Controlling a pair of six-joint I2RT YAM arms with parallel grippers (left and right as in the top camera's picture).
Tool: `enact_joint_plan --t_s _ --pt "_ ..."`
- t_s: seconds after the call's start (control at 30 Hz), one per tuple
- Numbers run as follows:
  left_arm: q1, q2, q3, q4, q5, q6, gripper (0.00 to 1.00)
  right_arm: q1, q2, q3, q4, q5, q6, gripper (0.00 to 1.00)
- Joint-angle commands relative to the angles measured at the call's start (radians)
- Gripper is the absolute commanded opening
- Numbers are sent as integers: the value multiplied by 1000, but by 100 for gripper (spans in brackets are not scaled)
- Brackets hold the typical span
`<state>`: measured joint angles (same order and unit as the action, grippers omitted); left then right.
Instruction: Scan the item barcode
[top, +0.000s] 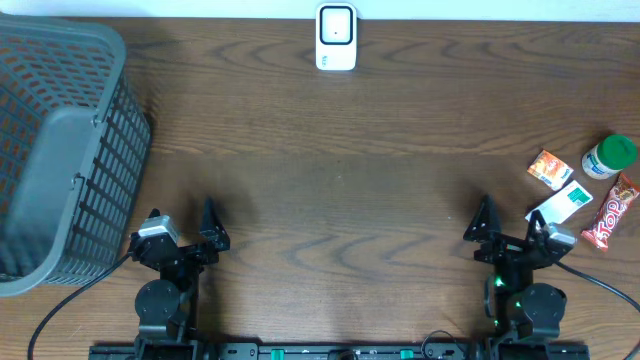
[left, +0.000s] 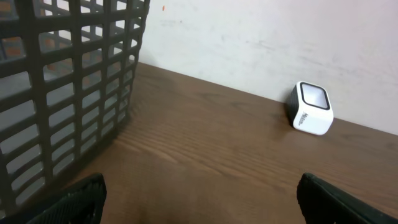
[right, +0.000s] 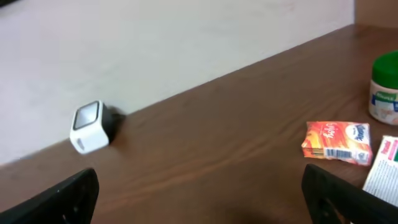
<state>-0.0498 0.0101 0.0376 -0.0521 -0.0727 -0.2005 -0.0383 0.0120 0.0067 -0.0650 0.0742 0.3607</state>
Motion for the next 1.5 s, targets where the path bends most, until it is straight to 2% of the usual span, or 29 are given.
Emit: enact_joint_plan --t_s 0.0,0.23,0.37,1.47 --pt "-4 -6 -33 -17 10 24 98 22 -8 -2 -11 -41 -168 99" --pt "-4 -6 -33 -17 10 24 98 19 -8 -2 -14 -61 -139 99" --pt "-4 -6 -33 -17 10 24 98 19 -8 -2 -14 -62 -256 99" --pt "-4 -6 -33 -17 10 24 98 19 -7 -2 -10 -64 -254 99"
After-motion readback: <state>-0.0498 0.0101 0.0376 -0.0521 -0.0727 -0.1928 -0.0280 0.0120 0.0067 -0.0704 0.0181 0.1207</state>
